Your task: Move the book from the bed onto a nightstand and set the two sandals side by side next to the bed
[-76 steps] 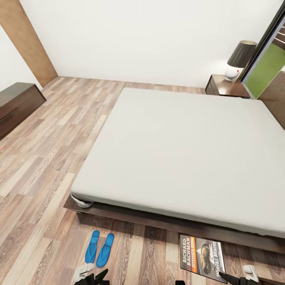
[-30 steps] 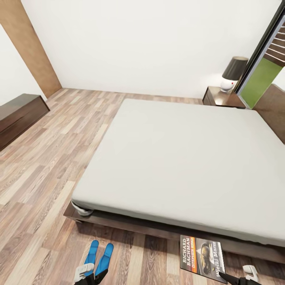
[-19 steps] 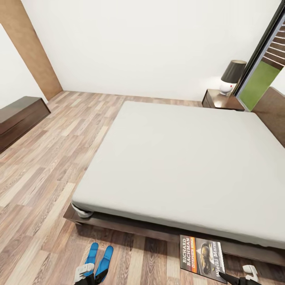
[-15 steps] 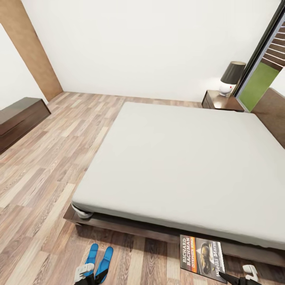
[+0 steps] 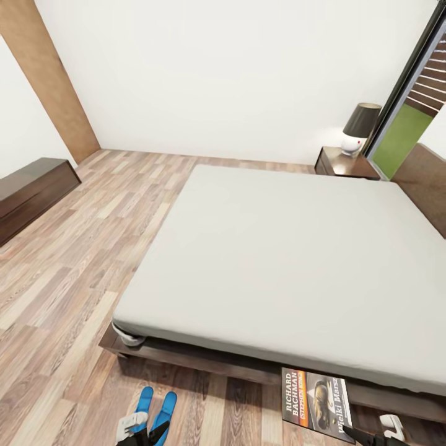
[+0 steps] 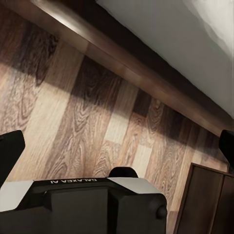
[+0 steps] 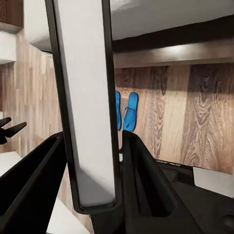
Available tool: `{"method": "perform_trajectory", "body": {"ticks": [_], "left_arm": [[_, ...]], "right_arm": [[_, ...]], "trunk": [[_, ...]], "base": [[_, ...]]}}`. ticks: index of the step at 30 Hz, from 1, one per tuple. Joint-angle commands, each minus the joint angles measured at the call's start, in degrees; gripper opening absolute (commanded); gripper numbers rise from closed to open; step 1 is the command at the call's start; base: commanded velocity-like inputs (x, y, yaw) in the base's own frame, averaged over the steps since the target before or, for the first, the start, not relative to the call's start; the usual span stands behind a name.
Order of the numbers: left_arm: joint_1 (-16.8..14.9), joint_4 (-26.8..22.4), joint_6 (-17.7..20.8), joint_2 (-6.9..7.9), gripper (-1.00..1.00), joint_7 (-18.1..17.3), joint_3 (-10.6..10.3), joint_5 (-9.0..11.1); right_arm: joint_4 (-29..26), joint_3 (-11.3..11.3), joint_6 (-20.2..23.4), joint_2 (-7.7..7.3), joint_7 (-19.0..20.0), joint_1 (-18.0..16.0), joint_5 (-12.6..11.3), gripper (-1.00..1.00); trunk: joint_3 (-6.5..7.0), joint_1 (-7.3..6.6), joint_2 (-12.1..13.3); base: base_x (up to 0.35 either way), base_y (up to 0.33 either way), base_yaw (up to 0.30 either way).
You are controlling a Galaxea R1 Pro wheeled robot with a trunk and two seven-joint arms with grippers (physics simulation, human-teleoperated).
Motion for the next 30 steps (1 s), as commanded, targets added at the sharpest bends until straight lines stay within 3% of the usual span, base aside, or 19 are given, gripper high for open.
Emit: {"method": "perform_trajectory", "body": {"ticks": [1, 26, 30], "left_arm": [[0.0, 0.1, -0.3, 0.00, 1.00, -0.2, 0.4, -0.4], [0.0, 0.1, -0.3, 0.00, 1.00, -0.2, 0.4, -0.4], [0.0, 0.1, -0.3, -0.02, 1.00, -0.1, 0.2, -0.5]], "right_arm": [[0.0, 0.4, -0.2, -0.01, 0.1, 0.0, -0.3, -1.00], [0.1, 0.4, -0.2, 0.00, 0.0, 0.0, -0.3, -1.00], [0.2, 0.4, -0.2, 0.94, -0.5, 0.0, -0.4, -1.00]], "trunk": [[0.04, 0.01, -0.1], [2.36, 0.01, -0.1], [2.73, 0.01, -0.1]], "base": [[0.000, 0.000, 0.000], [0.000, 0.000, 0.000], [0.000, 0.000, 0.000]]}}
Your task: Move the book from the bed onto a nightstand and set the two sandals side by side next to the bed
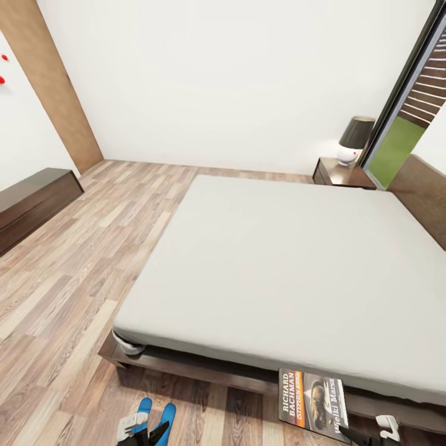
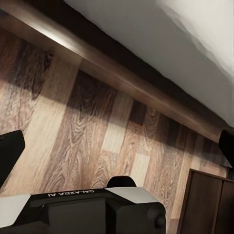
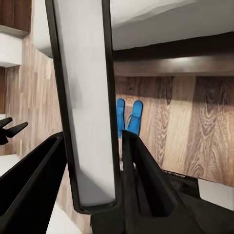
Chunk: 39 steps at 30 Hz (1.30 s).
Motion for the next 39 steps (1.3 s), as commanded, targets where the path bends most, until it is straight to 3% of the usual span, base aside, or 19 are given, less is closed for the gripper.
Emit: {"method": "perform_trajectory", "body": {"ticks": [1, 4, 7, 9, 10, 14, 20, 39], "left_arm": [[0.0, 0.1, -0.3, -0.03, 1.00, -0.2, 0.2, -0.6], [0.0, 0.2, -0.2, -0.18, 1.00, 0.8, -0.6, -2.3], [0.0, 2.0, -0.2, -1.63, 1.00, 4.3, -1.0, -5.8], [0.0, 3.6, -0.2, -2.61, 1.00, 9.5, -1.4, -10.1], [0.0, 4.2, -0.2, -2.96, 1.00, 14.2, -1.6, -13.2], [1.7, 4.6, -0.2, -3.52, 1.00, 23.3, -1.8, -16.8], [3.0, 4.7, -0.3, -3.58, 1.00, 26.9, -1.7, -17.8], [3.2, 4.7, -0.3, -3.71, 1.00, 27.2, -1.8, -17.9]], "right_arm": [[0.0, 0.4, -0.3, 0.57, 0.0, 0.0, -0.3, -1.00], [0.1, 0.4, -0.7, 1.50, -0.1, 0.0, -0.3, -1.00], [0.0, 0.4, -1.1, 1.98, -0.1, 0.0, -0.3, -1.00], [-0.1, 0.4, -1.2, 2.12, 0.0, 0.0, -0.3, -1.00], [-0.1, 0.4, -1.2, 2.17, 0.0, 0.0, -0.3, -1.00], [-0.1, 0.3, -1.2, 2.20, 0.0, 0.0, -0.4, -1.00], [0.6, 0.2, -1.2, 1.88, 0.1, 0.0, -0.6, -1.00], [2.8, 0.2, -1.2, 1.65, 0.3, 0.0, -0.9, -1.00]], "trunk": [[0.03, 0.01, -0.1], [0.31, 0.01, -0.1], [0.59, 0.01, -0.1], [0.78, 0.01, -0.1], [0.87, 0.01, -0.1], [1.24, 0.01, -0.1], [1.80, 0.01, -0.1], [3.00, 0.01, -0.1]], "base": [[0.000, 0.000, 0.000], [0.000, 0.000, 0.000], [0.000, 0.000, 0.000], [0.000, 0.000, 0.000], [0.000, 0.000, 0.000], [0.000, 0.000, 0.000], [0.000, 0.000, 0.000], [0.000, 0.000, 0.000]]}}
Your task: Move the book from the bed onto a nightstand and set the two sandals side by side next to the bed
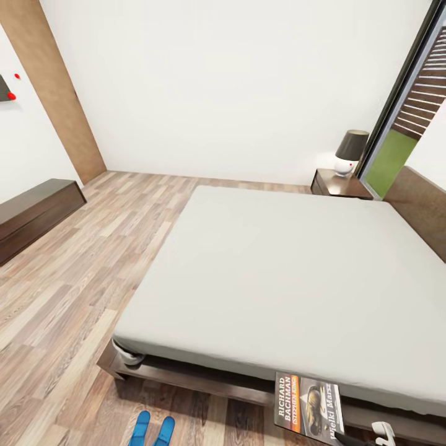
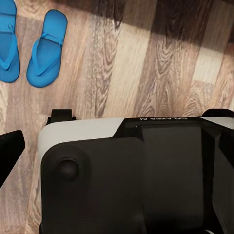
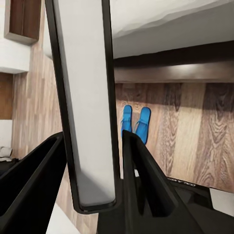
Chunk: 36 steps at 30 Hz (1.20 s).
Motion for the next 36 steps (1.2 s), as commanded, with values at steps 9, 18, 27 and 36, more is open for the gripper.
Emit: {"method": "perform_trajectory", "body": {"ticks": [9, 18, 27, 36], "left_arm": [[0.0, 0.2, -0.1, -0.88, 1.00, -0.3, 0.5, 0.1], [0.0, 0.1, -0.1, -0.92, 1.00, -0.3, 0.5, 0.2], [0.0, 0.1, -0.1, -0.92, 1.00, -0.3, 0.5, 0.1], [0.0, 0.2, -0.1, -0.92, 1.00, -0.3, 0.5, 0.0]], "right_arm": [[0.3, 0.3, -0.2, 0.12, -0.1, -0.1, -0.2, -1.00], [0.7, 0.3, -0.3, 0.20, -0.3, -0.1, -0.1, -1.00], [0.7, 0.4, -0.4, 0.47, -0.3, -0.1, 0.0, -1.00], [0.7, 0.4, -0.4, 0.47, -0.4, -0.1, 0.0, -1.00]], "trunk": [[-0.03, 0.01, -0.1], [0.64, 0.01, -0.1], [1.44, 0.01, -0.1], [2.25, 0.01, -0.1]], "base": [[0.000, 0.000, -0.002], [0.000, 0.000, -0.085], [0.000, 0.000, -0.102], [0.000, 0.000, -0.097]]}}
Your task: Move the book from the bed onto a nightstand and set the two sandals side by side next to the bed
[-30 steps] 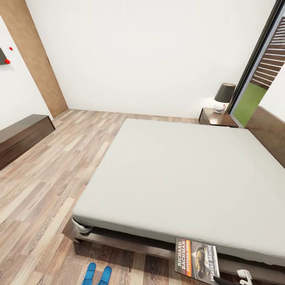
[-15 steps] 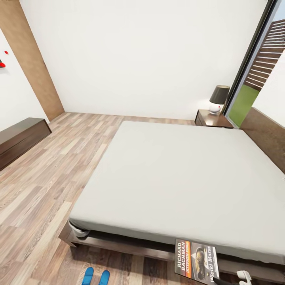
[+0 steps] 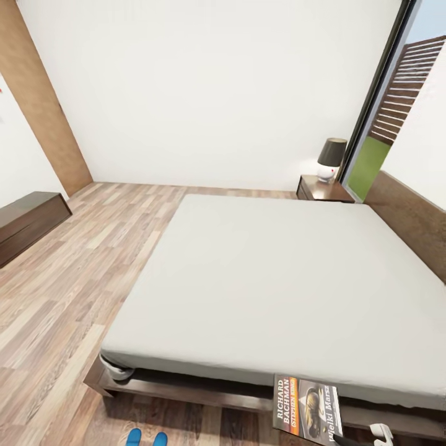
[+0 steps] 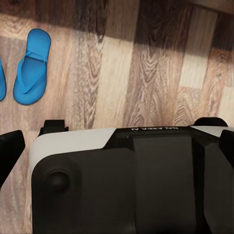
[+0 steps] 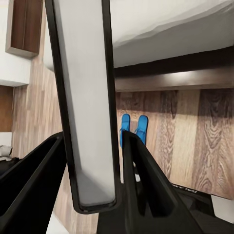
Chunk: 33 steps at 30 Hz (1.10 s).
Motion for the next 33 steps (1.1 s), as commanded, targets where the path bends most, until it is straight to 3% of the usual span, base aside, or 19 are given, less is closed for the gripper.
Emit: {"method": "perform_trajectory", "body": {"ticks": [1, 33], "left_arm": [[0.0, 0.1, -0.1, 0.02, 1.00, -0.3, 0.4, -0.1], [0.3, 0.0, 0.0, -0.07, 1.00, -0.3, 0.3, -0.3]], "right_arm": [[0.2, 0.3, -0.3, 0.00, 0.2, -0.1, -0.4, -1.00], [0.2, 0.4, -0.3, 0.00, 0.3, -0.1, -0.3, -1.00]], "trunk": [[0.02, 0.01, -0.1], [2.52, 0.01, -0.1]], "base": [[0.000, 0.000, -0.095], [0.000, 0.000, -0.028]]}}
